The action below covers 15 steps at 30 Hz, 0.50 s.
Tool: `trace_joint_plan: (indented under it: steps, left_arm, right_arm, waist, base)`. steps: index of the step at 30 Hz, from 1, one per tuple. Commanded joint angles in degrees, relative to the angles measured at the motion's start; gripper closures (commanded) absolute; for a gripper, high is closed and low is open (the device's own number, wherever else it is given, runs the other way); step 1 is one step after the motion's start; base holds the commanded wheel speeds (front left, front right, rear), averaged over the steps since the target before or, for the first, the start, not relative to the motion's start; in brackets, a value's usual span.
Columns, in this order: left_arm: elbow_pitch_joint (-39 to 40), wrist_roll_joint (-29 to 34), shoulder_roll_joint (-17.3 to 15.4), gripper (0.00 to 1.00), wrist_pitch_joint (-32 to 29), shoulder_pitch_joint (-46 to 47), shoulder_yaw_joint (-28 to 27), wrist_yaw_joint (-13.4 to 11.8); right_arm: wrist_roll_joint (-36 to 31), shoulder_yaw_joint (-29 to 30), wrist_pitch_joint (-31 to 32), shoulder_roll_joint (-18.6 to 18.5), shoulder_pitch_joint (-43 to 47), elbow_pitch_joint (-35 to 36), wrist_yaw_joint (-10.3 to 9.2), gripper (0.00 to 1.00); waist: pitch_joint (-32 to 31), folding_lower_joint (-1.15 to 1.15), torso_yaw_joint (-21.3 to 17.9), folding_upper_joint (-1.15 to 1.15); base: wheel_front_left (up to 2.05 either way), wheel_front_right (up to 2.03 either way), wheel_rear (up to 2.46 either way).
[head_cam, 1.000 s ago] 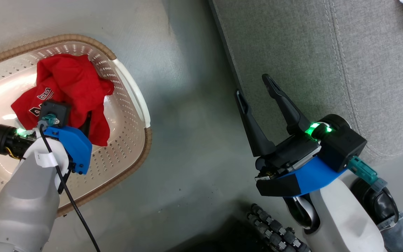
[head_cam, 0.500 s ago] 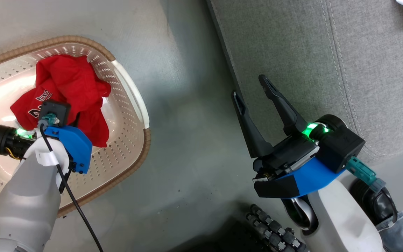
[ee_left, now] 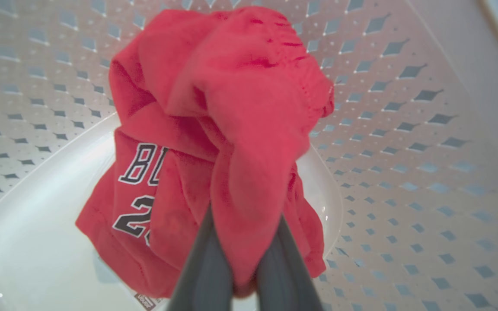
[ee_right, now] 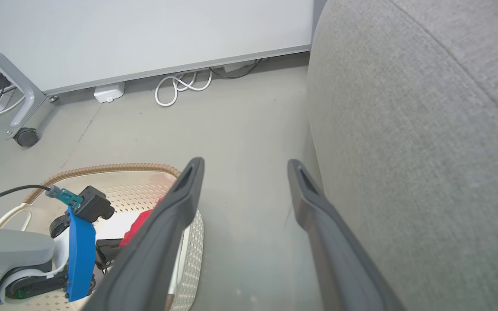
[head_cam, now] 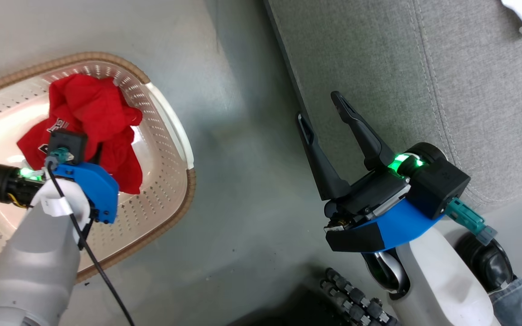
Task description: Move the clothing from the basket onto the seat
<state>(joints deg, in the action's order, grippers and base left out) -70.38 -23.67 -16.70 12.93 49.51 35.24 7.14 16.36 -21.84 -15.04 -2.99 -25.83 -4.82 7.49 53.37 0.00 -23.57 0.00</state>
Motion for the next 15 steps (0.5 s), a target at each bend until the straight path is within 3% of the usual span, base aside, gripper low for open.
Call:
trace_joint_plan:
  steps: [1, 8, 15]
  left_arm:
    - [-0.11, -0.35, 0.41, 1.00, 0.47, -0.06, -0.22, 0.41]
    - [-0.78, -2.11, 3.19, 1.00, 1.41, -2.93, -0.77, 0.36]
    - [-0.54, -3.97, 6.51, 1.00, 2.04, -6.32, -1.50, 0.40]
  right_arm:
    - [-0.19, 0.13, -0.20, 0.19, -1.00, -0.19, 0.01, 0.00]
    - [-1.46, 0.49, -0.20, 0.18, -0.95, -1.07, 0.01, 0.00]
    - [-3.07, 0.77, -0.20, 0.15, 0.51, -3.12, 0.01, 0.00]
  waist:
    - [-0.76, 0.00, 0.43, 0.00]
    - [-5.59, 0.00, 2.36, 0.00]
    - [-14.26, 0.00, 4.86, 0.00]
  base:
    - [0.00, 0.00, 0.00]
    - [0.00, 0.00, 0.00]
    - [0.00, 0.00, 0.00]
